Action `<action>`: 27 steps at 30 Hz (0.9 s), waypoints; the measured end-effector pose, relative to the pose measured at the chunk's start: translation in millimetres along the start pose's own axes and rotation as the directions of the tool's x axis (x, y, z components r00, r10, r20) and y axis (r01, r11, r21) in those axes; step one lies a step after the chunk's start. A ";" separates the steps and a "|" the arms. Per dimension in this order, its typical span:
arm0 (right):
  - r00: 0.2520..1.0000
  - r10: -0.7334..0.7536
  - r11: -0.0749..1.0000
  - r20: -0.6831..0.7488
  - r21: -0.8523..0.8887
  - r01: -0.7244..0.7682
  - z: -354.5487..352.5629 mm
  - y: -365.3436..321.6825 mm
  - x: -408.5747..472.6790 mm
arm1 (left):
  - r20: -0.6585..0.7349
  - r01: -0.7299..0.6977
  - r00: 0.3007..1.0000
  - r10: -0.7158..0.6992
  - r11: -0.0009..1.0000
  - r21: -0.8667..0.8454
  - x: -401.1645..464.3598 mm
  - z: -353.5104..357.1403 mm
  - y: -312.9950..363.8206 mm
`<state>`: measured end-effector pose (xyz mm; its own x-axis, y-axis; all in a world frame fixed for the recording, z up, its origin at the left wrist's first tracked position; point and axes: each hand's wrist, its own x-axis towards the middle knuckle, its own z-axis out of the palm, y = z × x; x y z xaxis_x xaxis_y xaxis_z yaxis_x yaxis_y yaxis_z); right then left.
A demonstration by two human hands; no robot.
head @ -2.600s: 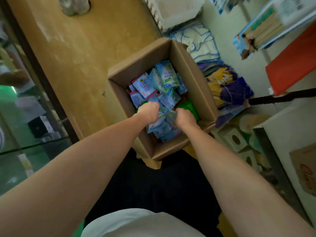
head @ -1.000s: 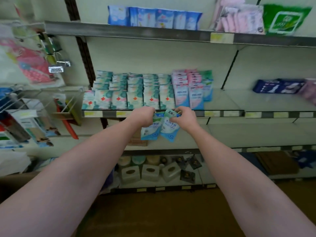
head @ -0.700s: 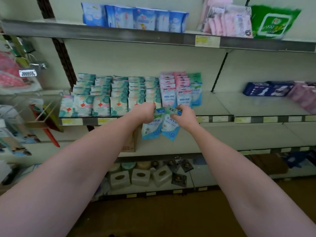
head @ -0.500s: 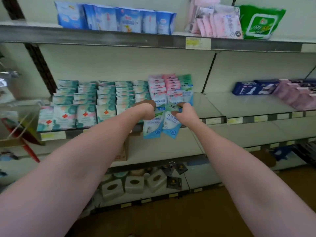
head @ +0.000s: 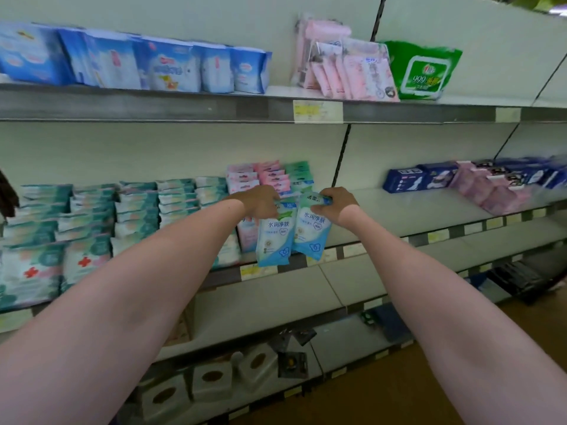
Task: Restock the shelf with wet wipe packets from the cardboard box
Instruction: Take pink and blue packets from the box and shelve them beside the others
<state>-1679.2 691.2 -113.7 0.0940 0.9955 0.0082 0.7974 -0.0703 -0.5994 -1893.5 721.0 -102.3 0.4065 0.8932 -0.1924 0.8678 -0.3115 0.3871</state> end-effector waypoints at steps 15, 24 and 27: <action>0.943 -0.246 0.966 0.225 -0.017 0.257 0.4 54.0 107.3 | 0.099 0.196 0.975 -0.200 0.979 0.050 70.6 -0.4 42.0; 0.942 -0.288 0.946 0.173 -0.098 0.308 13.6 56.1 159.0 | 0.016 0.328 0.945 -0.328 0.942 -0.063 78.4 16.1 56.8; 0.935 -0.274 0.948 0.228 -0.103 0.302 10.0 65.1 164.5 | -0.001 0.339 0.940 -0.340 0.937 -0.082 85.7 23.9 64.0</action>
<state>-1617.8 851.0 -159.4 -0.2660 0.9639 -0.0107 0.8454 0.2280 -0.4831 -1796.3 769.8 -115.6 0.0870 0.9462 -0.3115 0.9277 0.0370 0.3716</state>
